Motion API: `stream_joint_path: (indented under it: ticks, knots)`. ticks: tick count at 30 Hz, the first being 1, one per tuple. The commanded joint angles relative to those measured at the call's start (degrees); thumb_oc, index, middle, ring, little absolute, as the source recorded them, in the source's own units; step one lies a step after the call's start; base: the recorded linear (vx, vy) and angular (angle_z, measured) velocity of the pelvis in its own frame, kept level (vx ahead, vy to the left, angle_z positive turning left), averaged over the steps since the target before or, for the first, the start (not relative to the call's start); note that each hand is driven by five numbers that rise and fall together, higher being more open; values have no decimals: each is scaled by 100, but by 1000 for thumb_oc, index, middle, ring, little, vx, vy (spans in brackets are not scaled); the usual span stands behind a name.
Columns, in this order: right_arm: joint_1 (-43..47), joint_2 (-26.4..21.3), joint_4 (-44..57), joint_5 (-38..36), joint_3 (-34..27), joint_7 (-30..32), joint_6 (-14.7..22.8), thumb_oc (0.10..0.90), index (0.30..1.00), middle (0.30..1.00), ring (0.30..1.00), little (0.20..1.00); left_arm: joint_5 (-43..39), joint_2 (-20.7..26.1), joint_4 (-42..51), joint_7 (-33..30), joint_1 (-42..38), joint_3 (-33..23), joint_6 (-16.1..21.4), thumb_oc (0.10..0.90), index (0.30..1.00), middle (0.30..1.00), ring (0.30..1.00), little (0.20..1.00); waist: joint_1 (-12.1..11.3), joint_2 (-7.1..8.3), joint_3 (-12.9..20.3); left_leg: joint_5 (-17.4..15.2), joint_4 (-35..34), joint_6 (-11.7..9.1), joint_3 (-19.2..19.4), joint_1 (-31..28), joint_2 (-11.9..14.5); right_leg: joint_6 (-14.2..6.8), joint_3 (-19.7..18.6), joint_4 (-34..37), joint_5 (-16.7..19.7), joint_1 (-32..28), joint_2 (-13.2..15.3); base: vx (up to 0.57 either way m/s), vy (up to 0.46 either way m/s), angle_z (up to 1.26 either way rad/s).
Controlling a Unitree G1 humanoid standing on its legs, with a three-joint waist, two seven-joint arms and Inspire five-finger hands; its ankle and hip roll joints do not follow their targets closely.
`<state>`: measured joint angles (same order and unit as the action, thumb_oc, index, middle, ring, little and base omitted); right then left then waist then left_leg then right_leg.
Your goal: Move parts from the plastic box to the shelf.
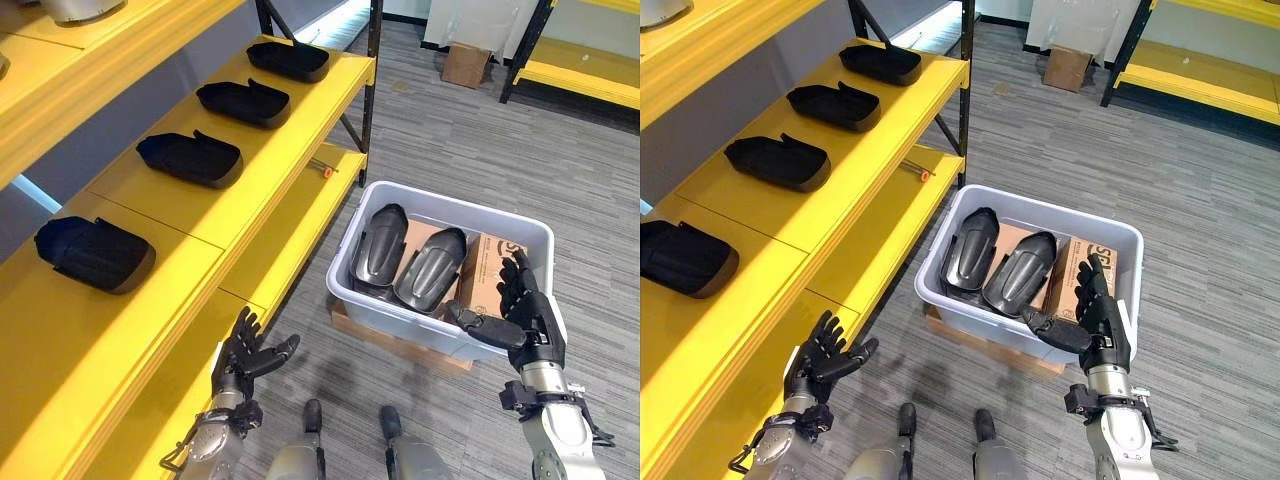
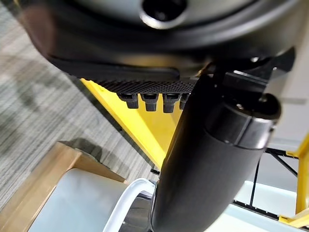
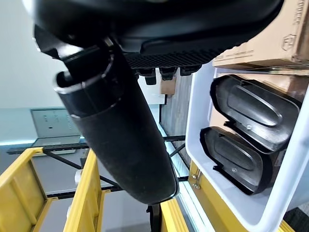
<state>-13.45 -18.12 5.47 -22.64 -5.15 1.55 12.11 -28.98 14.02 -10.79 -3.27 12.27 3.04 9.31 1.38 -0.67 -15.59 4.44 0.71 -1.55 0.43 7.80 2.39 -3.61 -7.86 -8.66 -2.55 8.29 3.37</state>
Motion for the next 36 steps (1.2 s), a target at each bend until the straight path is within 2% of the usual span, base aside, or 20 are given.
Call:
stream_joint_path:
  ticks: [1,11,14,16,17,18,19,20,22,25,27,28,31,33,34,36]
  knots:
    - [329,-122,725,-101,-86,-128,454,900,1000,1000,1000,1000,-67,309,438,47,4,-223,584,900,1000,1000,1000,1000,57,291,700,161,-63,59,-78,159,214,-120,-21,533,-211,-849,101,71,85,-10]
    - [420,-79,696,-130,43,-148,408,900,1000,1000,1000,1000,-61,361,439,41,-62,-153,541,900,1000,1000,1000,1000,55,409,891,-142,47,151,135,111,97,-370,-26,867,55,-886,379,55,71,-9]
    - [603,-53,654,-152,247,-129,402,900,1000,1000,1000,1000,-70,398,401,-40,-88,-131,533,900,1000,1000,1000,1000,-6,437,906,-317,157,272,123,85,-7,-495,-95,741,68,-815,468,48,145,-9]
    - [678,-51,624,-112,344,-148,384,900,1000,1000,1000,1000,-89,412,378,-87,-121,-157,526,900,1000,1000,1000,1000,-68,426,853,-397,144,372,46,-9,-108,-580,-117,200,131,-575,478,18,156,-23]
    - [683,-51,622,-111,344,-148,384,900,1000,1000,1000,1000,-90,411,377,-87,-125,-159,526,900,1000,1000,1000,1000,-74,429,852,-398,143,373,53,-7,-108,-581,-128,163,113,-551,476,-19,109,-25]
    - [666,-56,628,-88,341,-170,388,900,1000,1000,1000,1000,-65,453,388,-78,-144,-165,522,900,1000,1000,1000,1000,-54,438,786,-423,130,423,73,-53,-142,-662,-131,-243,331,-340,458,-54,147,-19]
    - [652,-51,631,-66,351,-168,371,900,1000,1000,1000,1000,-3,526,427,-85,-194,-155,529,900,1000,1000,1000,1000,15,415,623,-464,131,491,79,-124,-194,-812,-148,-912,794,14,395,-78,210,-19]
    - [641,-44,623,-82,353,-174,366,900,1000,1000,1000,1000,21,589,416,-105,-276,-122,534,900,1000,1000,1000,1000,73,371,491,-469,168,513,50,-150,-187,-794,-124,-1276,856,193,273,-67,217,-28]
    - [623,-18,671,-28,351,-131,361,900,1000,1000,1000,1000,63,620,427,-147,-314,-143,528,900,1000,1000,1000,1000,65,327,366,-586,226,536,115,-228,-192,-648,390,-1345,783,344,547,26,121,-39]
    - [664,19,649,-43,359,-97,371,900,1000,1000,1000,1000,14,628,379,-159,-327,-199,530,900,1000,1000,1000,1000,80,329,361,-723,172,423,205,-393,-122,-598,739,-137,898,237,1036,116,-37,-25]
    - [712,11,612,-42,373,-66,384,900,1000,1000,1000,1000,-61,630,377,-179,-336,-227,544,900,1000,1000,1000,1000,28,385,324,-864,317,325,245,-411,-31,-686,945,506,1314,250,1500,114,-167,-33]
    - [744,-37,634,12,380,-55,384,900,1000,1000,1000,1000,-82,596,342,-177,-280,-255,534,900,1000,1000,1000,1000,-26,479,317,-983,459,242,304,-453,41,-769,1266,782,1554,231,1748,134,-229,-28]
    - [694,-31,643,-2,356,-98,372,900,1000,1000,1000,1000,-40,523,264,-142,-272,-264,542,900,1000,1000,1000,1000,-73,706,455,-1033,440,134,306,-530,-16,-943,1353,972,1675,-75,1800,163,-219,-6]
    - [644,-101,714,-49,260,-112,370,900,1000,1000,1000,1000,-136,434,269,-118,-158,-319,516,900,1000,1000,1000,1000,-62,679,603,-952,338,-34,223,-618,280,-901,1368,863,1425,-110,1569,227,-348,31]
    - [617,-138,728,-94,219,-117,361,900,1000,1000,1000,1000,-158,383,256,-86,-76,-353,504,900,1000,1000,1000,1000,-46,622,660,-907,252,-110,212,-706,489,-819,1475,811,1165,-188,1427,169,-302,-9]
    - [604,-193,725,-140,204,-120,376,900,1000,1000,1000,1000,-249,338,255,-54,-42,-375,490,900,1000,1000,1000,1000,-1,544,707,-795,121,-209,219,-774,712,-735,1502,771,939,-231,1263,129,-239,-10]
